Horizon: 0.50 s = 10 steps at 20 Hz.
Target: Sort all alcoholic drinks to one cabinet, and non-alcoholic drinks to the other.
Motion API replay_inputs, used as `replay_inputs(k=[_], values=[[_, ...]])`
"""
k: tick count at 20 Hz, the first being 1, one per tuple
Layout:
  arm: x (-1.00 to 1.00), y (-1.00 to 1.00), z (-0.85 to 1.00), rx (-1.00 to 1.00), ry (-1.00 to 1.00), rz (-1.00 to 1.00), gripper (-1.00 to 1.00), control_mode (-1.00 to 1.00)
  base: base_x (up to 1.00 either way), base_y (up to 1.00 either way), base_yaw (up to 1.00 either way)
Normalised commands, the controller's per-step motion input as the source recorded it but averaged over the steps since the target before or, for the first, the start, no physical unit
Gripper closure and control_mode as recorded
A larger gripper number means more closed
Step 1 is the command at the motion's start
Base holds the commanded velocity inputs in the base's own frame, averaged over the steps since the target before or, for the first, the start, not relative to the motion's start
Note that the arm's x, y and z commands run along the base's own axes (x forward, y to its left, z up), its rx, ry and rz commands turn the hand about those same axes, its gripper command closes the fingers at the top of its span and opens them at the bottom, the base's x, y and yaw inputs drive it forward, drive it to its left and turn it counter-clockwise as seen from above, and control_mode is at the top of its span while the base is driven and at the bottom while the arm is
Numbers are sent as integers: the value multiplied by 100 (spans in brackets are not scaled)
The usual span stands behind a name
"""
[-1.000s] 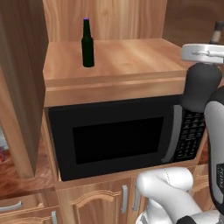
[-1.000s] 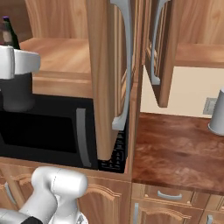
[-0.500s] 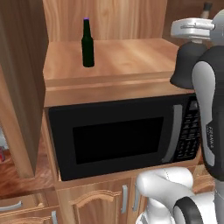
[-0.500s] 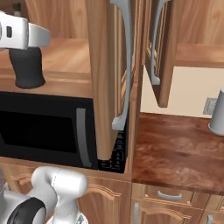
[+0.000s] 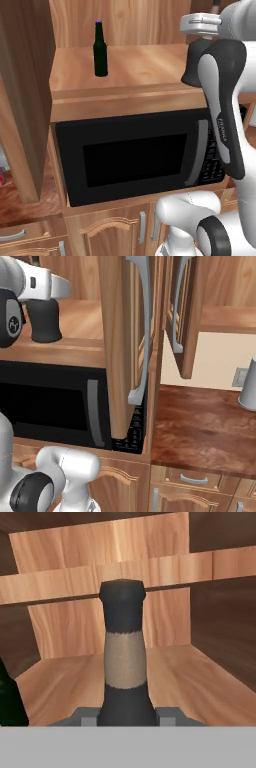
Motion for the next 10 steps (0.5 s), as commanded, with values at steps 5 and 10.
replay_inputs(k=[5, 10], values=[[48, 2, 0, 0, -5, 3, 100, -100, 0, 0, 0], [39, 6, -5, -3, -3, 3, 100, -100, 0, 0, 0]])
